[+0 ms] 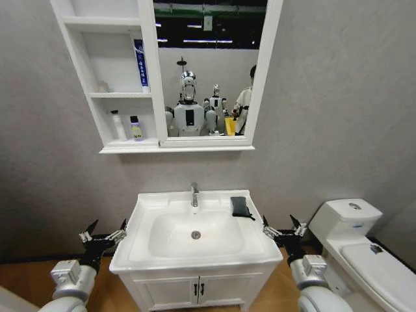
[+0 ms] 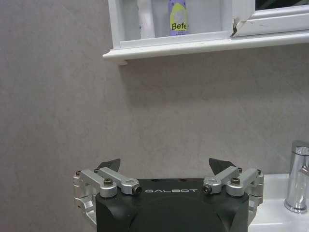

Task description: Move facial cleanser and shampoo from washbasin to cabinet, then wipe washbasin with towel.

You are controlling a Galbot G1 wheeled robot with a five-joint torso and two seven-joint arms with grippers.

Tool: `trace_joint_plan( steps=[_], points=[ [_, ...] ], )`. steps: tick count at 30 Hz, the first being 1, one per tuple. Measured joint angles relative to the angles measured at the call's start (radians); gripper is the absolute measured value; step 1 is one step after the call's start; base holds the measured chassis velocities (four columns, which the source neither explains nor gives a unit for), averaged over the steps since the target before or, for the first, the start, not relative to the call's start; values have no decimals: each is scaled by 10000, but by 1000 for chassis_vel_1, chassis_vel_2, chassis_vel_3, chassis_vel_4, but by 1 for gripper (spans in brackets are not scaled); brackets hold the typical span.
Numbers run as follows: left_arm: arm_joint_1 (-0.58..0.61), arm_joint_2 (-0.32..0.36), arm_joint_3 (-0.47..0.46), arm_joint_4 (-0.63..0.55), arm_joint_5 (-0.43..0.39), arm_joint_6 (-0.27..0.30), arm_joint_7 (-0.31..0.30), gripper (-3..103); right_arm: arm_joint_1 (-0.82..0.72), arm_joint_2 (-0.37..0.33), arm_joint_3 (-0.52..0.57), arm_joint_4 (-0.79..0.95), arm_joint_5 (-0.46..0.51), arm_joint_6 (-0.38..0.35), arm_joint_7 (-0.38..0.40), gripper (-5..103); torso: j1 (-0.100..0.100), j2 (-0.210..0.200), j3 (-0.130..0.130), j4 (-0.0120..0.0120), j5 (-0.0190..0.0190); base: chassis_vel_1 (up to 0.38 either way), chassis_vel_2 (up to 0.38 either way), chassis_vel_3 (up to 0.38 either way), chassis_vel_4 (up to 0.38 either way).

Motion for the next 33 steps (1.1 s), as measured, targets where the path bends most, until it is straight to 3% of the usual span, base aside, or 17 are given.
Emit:
trace_joint_plan(
  steps=[3,7,9,14,15,17,18,21,25,27,33],
  points=[
    [-5,3,1,1,-2,1,-3,100,252,-111,-59,-223,115,-49,45,100,8,-4,3,1,3,-170,197,195,-188],
    [-10,5,6,5,-6,4,-6,100,815,-483,-243,-524,1179,-633,454,100,21,-9,7,1,0,-140,95,111,-103],
    [-12,8,8,6,-8,7,-6,100,1404,-1345,-597,-755,2680,-1448,957,100,10,-7,5,-5,5,-37,19,5,-8],
    [-9,7,9,9,-9,10,-12,100,2606,-2808,-1575,-1606,4550,-2512,2005,100,-10,3,-2,2,2,67,-44,-37,14],
    [-9,7,9,9,-9,10,-12,100,2606,-2808,-1575,-1606,4550,-2512,2005,100,-10,3,-2,2,2,73,-48,-58,63],
    [-8,8,10,10,-10,10,-11,100,3585,-3301,-2128,-2262,5872,-3167,2583,100,-10,3,-1,-1,6,40,-43,-53,35],
    [-8,8,10,10,-10,10,-11,100,3585,-3301,-2128,-2262,5872,-3167,2583,100,-10,3,-1,-1,6,24,-38,-53,19],
    [-9,9,11,10,-10,10,-10,100,5130,-3827,-2964,-3096,7246,-3719,2895,100,0,0,1,2,3,0,0,0,0],
    [-9,9,11,11,-10,10,-11,100,6133,-4047,-3714,-3680,7938,-4124,3204,100,5,-2,3,1,1,0,0,0,0],
    [-11,9,13,10,-11,10,-8,100,7029,-4079,-4617,-4293,8782,-4614,3803,100,6,-2,3,2,0,0,0,0,0],
    [-11,10,13,10,-11,10,-9,100,8216,-3799,-6000,-5521,9300,-4908,5018,100,2,-2,2,-1,3,0,0,0,0]
  ],
)
